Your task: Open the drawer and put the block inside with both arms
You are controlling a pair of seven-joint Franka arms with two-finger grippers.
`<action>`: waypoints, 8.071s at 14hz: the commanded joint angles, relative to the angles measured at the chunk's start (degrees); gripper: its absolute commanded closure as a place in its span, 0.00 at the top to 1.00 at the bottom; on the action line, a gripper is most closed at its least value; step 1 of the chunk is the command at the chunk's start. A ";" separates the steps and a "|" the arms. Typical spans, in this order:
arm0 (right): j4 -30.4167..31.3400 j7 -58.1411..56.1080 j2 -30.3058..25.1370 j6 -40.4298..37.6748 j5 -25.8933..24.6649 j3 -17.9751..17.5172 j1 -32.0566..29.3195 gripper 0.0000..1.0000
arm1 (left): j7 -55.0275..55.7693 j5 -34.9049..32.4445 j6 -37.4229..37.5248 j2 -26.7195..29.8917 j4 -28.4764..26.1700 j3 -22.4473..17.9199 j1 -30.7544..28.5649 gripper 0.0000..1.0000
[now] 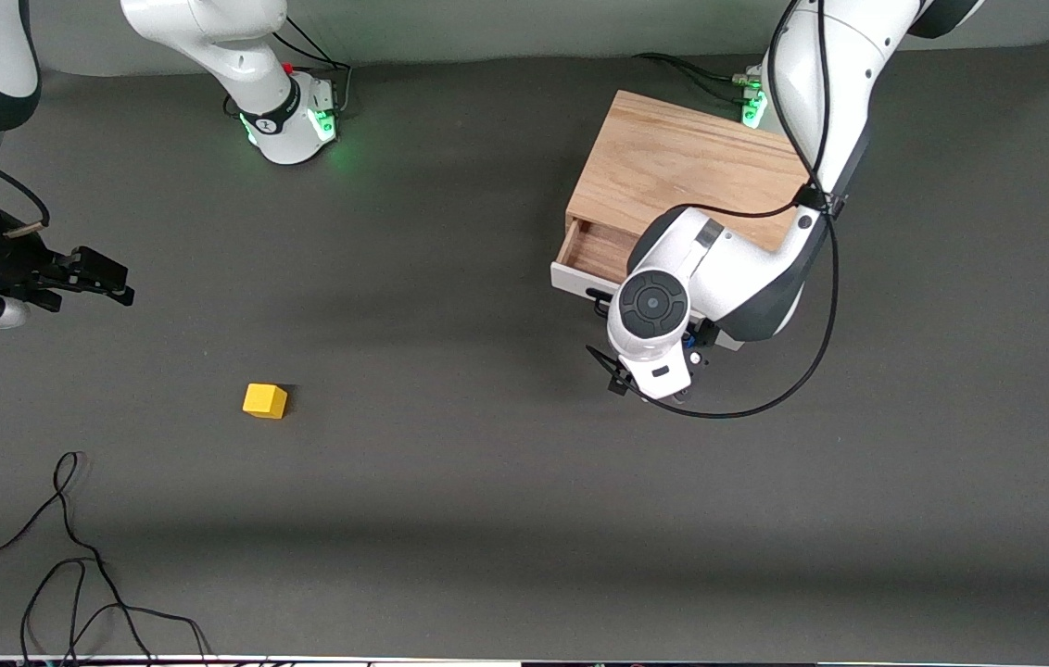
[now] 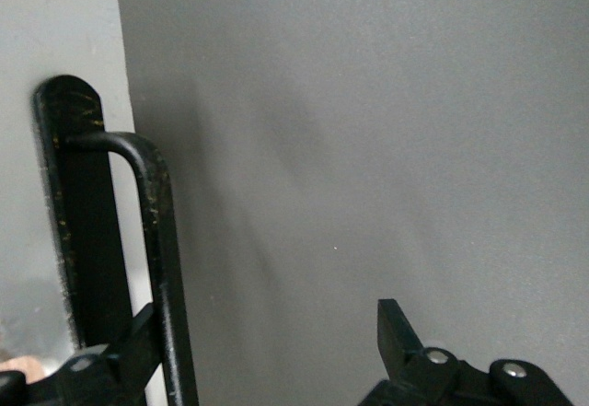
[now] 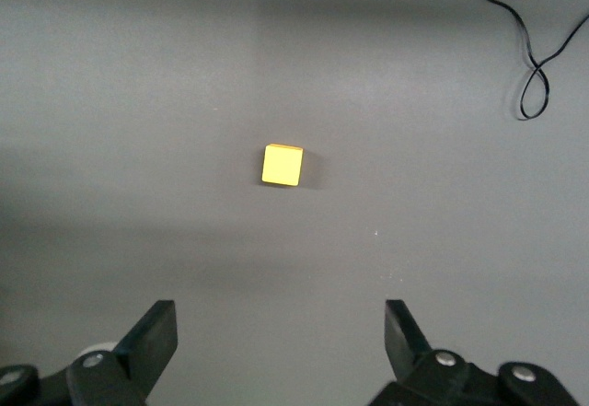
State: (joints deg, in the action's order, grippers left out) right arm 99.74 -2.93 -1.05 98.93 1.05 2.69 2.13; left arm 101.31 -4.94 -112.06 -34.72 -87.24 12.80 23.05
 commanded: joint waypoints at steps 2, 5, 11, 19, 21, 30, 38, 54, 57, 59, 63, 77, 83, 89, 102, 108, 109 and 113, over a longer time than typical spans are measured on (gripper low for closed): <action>0.19 0.91 -0.09 0.91 -1.49 0.13 0.42 1.00 | -0.41 -1.13 -5.35 -2.19 3.75 -0.06 0.24 1.00; 0.28 0.91 0.17 1.62 -1.49 0.13 0.51 1.00 | -0.32 -1.13 -7.64 -2.28 4.01 -0.06 0.24 1.00; 0.19 0.91 0.43 1.71 -1.40 0.48 0.42 1.00 | -0.23 -1.30 -9.84 -2.37 6.38 -0.15 0.15 1.00; 0.19 0.99 0.52 2.85 -1.22 0.39 0.51 1.00 | -1.97 -3.14 -9.58 -1.67 9.80 -0.41 -1.25 1.00; 0.19 0.99 0.43 2.85 -1.13 0.39 0.51 1.00 | -7.41 -4.20 -6.61 -0.52 12.44 -0.23 -3.88 1.00; 0.72 0.12 0.96 2.85 -0.69 0.12 0.68 1.00 | -54.06 3.26 20.37 14.31 11.05 0.20 -19.25 1.00; 1.33 0.03 10.00 10.47 -0.61 -0.05 0.51 1.00 | -83.95 6.52 22.50 29.97 -3.63 -0.23 -32.62 1.00; 17.68 0.56 28.90 48.80 0.80 0.04 3.05 1.00 | -98.93 5.99 15.12 35.69 -9.88 -6.30 -27.98 1.00; 17.68 0.12 29.97 50.05 0.80 0.04 3.05 0.91 | -99.02 6.08 15.56 35.52 -9.61 -6.30 -28.06 1.00; 17.68 0.03 29.79 49.61 0.80 0.04 3.05 0.61 | -99.02 6.08 15.56 35.17 -9.44 -6.30 -28.06 1.00; 16.37 0.99 28.83 48.56 0.80 -0.05 4.02 0.31 | -99.72 6.34 15.56 34.81 -9.08 -13.40 -20.96 1.00; -26.33 49.73 30.75 4.61 1.33 -22.55 8.31 0.31 | -100.34 6.26 17.22 32.44 -5.13 -13.51 -20.77 1.00; -39.25 70.57 38.03 5.56 -1.82 -25.72 23.94 0.31 | -100.34 5.55 17.85 32.26 -5.22 -12.28 -20.50 1.00; -40.59 81.40 47.27 18.48 -11.76 -25.63 34.86 0.31 | -100.43 5.55 18.02 32.61 -5.39 -12.45 -21.56 1.00; -40.15 84.67 55.36 21.74 -15.72 -24.92 39.09 0.78 | -102.98 5.55 18.11 32.62 -5.48 -12.72 -21.56 1.00; -40.76 84.67 53.61 21.04 -15.72 -24.92 38.39 1.00 | -102.89 5.64 18.46 32.53 -5.48 -12.72 -21.56 1.00; -40.85 84.67 53.08 21.04 -15.72 -24.92 38.30 1.00 | -102.89 5.64 18.46 32.61 -5.48 -12.72 -21.56 1.00; -41.03 84.32 47.83 15.53 -15.20 -26.06 35.15 1.00 | -102.71 5.64 18.46 32.62 -5.48 -12.72 -21.56 1.00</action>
State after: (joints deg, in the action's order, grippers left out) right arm 58.26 79.99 50.82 118.46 -13.22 -22.45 39.36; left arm -1.11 0.77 -94.92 -1.84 -93.91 0.24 1.41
